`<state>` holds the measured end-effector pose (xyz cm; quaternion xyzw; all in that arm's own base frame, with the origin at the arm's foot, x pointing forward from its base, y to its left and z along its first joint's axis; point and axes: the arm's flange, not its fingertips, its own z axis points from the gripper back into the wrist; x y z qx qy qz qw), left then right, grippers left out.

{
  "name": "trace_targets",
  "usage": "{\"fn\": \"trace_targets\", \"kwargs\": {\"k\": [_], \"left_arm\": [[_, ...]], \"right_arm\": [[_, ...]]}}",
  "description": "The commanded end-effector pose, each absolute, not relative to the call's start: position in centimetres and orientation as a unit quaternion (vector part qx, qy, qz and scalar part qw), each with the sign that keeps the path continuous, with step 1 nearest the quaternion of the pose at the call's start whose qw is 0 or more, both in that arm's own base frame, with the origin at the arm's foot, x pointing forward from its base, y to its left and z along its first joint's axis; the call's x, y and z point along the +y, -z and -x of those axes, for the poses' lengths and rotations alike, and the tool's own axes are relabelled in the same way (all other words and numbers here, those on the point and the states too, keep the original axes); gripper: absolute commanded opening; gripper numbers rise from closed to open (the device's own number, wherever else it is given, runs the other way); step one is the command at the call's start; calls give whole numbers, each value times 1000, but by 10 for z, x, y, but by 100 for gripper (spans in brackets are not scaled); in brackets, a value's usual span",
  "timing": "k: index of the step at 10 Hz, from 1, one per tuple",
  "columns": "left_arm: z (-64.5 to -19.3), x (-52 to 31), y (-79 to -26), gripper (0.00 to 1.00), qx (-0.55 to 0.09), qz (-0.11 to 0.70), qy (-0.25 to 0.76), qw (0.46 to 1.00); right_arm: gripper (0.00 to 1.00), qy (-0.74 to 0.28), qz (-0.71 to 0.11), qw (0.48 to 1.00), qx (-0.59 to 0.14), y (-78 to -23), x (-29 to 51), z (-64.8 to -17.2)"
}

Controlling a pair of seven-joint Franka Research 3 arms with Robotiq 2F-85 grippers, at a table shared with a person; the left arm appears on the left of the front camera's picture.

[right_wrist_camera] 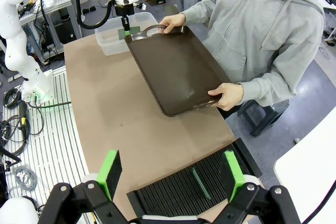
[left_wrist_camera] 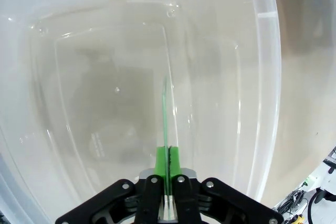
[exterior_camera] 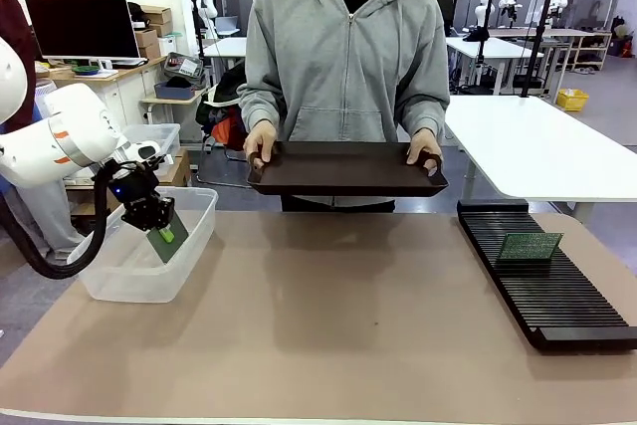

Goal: Sort PCBs into racks and boxes based on the side picked up.
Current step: If the short side of the Blank PCB is picked up, insert it into the PCB Rack ; if the long side is picked up, place it in the Organizing box.

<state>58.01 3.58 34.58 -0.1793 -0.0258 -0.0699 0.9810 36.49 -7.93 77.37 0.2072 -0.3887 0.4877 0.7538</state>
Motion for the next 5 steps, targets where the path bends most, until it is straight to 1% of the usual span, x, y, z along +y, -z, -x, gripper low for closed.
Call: {"fn": "trace_targets", "kwargs": {"k": [1,2,3,4,5], "left_arm": [[-584,36,-350,11,-30,189,76,979],[-585,35,-351,23,-30,190,79,978],[-585,35,-355,31,-33,191,78,978],[-585,35,-358,43,-36,191,78,978],[-585,37,-361,51,-37,189,77,978]], "right_arm": [[100,-489,-211,751,-390,-773,-78,-364],[100,-489,-211,751,-390,-773,-78,-364],[100,-489,-211,751,-390,-773,-78,-364],[100,-489,-211,751,-390,-773,-78,-364],[100,-489,-211,751,-390,-773,-78,-364]]}}
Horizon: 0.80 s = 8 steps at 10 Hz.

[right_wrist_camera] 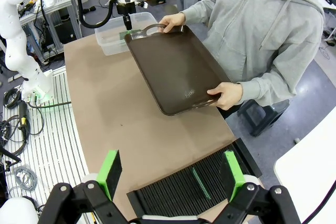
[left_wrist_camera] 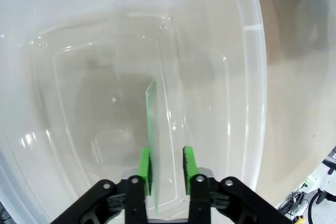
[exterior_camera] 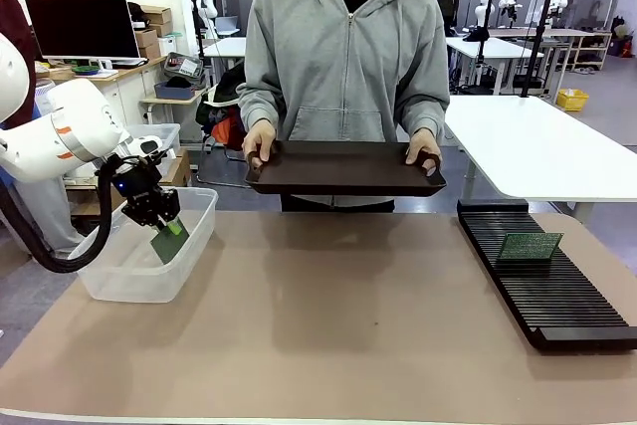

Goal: Sort PCBs into racks and boxes based on the side picked up.
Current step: If the short side of the Blank PCB is picked up, insert it into the PCB Rack ; if the long side is picked up, place it in the Organizing box.

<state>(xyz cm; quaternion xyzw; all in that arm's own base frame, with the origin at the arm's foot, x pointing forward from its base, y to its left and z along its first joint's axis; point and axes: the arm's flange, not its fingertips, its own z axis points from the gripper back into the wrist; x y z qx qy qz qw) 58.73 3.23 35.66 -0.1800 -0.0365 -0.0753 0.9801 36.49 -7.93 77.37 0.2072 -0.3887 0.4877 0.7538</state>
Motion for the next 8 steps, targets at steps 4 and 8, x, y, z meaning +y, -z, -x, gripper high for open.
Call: {"fn": "trace_targets", "kwargs": {"k": [4,8], "left_arm": [[-582,40,-382,91,-71,159,68,982],[-576,37,-405,100,-114,121,81,983]], "right_arm": [[100,-489,-211,751,-390,-773,-78,-364],[100,-489,-211,751,-390,-773,-78,-364]]}}
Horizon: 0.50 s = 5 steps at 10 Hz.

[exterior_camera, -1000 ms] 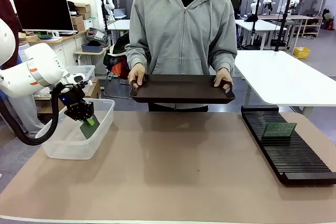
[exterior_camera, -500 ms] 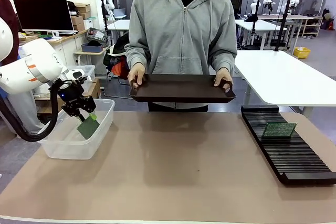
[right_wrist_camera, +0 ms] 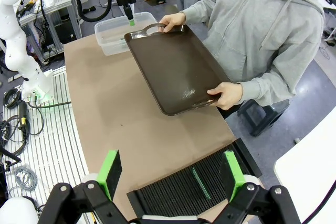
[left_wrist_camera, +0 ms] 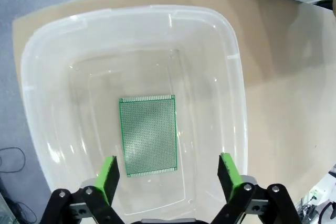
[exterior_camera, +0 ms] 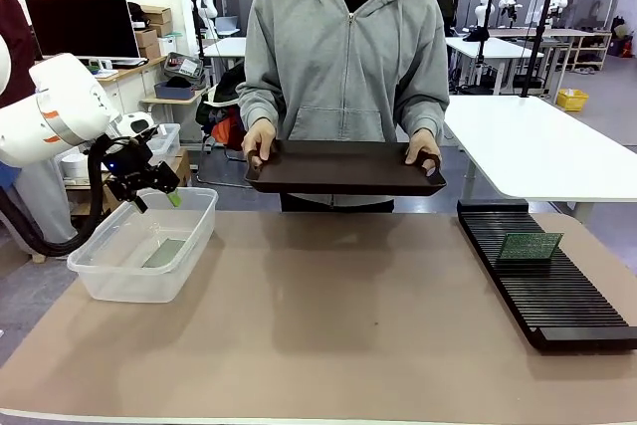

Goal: Sort PCBs into racks and boxes based on the side picked up.
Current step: If the short side of the Blank PCB is picked up, insert it into the PCB Rack ; if the long side is picked up, place it in the Organizing box.

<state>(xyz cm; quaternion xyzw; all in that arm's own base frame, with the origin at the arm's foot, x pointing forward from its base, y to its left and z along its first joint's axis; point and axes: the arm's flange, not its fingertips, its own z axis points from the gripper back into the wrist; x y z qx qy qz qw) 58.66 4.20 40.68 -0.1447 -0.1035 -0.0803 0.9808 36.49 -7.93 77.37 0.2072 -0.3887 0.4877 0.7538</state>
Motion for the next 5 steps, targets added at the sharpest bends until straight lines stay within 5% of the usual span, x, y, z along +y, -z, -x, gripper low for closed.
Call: {"fn": "trace_targets", "kwargs": {"k": [1,5], "left_arm": [[-575,36,-412,100,-125,121,87,981],[-585,41,-413,100,-113,137,84,980]], "right_arm": [[100,-489,-211,751,-390,-773,-78,-364],[100,-489,-211,751,-390,-773,-78,-364]]}}
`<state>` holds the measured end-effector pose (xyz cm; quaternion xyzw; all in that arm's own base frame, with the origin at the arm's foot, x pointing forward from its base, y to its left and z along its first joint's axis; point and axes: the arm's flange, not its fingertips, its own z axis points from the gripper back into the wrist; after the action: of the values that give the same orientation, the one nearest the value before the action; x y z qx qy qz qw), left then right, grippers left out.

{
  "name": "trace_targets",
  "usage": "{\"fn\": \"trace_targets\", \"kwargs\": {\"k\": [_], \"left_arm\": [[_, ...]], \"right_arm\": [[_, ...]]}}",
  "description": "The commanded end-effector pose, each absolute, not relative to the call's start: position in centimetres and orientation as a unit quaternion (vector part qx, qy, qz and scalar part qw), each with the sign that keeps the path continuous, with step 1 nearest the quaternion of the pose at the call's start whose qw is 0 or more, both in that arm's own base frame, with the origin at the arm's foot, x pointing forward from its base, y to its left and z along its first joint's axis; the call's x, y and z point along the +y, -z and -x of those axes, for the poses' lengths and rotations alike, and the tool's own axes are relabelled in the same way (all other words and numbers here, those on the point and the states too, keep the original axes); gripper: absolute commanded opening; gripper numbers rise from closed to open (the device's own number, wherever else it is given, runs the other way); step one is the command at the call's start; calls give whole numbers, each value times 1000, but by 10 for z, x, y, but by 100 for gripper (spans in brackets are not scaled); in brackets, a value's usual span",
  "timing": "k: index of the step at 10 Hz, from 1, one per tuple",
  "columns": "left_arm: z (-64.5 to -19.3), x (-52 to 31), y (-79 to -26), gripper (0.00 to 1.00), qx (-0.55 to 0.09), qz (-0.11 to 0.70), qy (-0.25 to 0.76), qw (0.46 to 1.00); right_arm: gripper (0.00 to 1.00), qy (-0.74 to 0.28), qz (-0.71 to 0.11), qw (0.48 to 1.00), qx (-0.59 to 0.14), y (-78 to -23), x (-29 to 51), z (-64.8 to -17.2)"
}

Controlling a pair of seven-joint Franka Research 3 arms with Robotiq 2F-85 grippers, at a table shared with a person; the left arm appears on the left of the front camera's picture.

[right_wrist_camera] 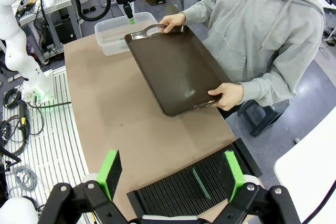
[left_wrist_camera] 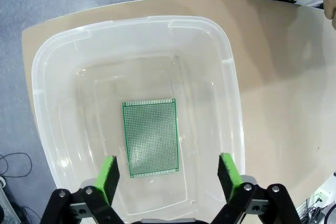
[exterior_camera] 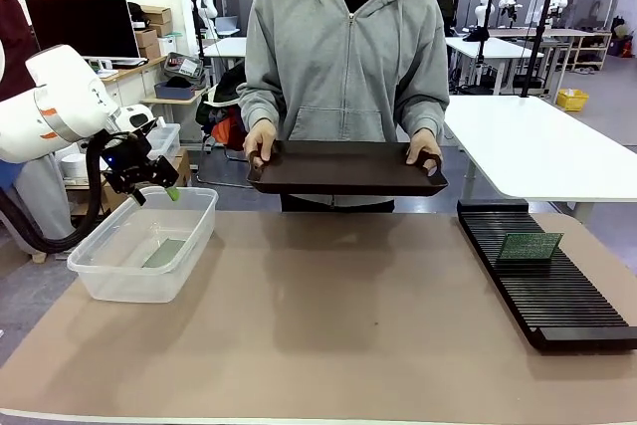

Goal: Sort PCBs into racks and boxes based on the side picked up.
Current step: If the short side of the Blank PCB is picked up, insert it into the PCB Rack ; if the long side is picked up, place it in the Organizing box.

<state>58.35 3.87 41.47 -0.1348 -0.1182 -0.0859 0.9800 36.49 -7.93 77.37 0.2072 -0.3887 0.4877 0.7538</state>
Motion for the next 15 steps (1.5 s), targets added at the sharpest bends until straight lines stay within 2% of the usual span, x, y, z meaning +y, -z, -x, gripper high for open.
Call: {"fn": "trace_targets", "kwargs": {"k": [1,6,8,9,11,15], "left_arm": [[-585,41,-413,100,-113,137,84,980],[-584,39,-412,100,-116,135,86,980],[-587,57,-458,100,-165,56,153,973],[-583,71,-485,100,-166,44,190,967],[-567,79,-543,100,-179,93,278,939],[-533,111,-668,100,-280,171,396,857]], "right_arm": [[100,-489,-211,751,-390,-773,-78,-364],[100,-489,-211,751,-390,-773,-78,-364],[100,-489,-211,751,-390,-773,-78,-364],[100,-489,-211,751,-390,-773,-78,-364],[100,-489,-211,751,-390,-773,-78,-364],[100,-489,-211,751,-390,-773,-78,-364]]}}
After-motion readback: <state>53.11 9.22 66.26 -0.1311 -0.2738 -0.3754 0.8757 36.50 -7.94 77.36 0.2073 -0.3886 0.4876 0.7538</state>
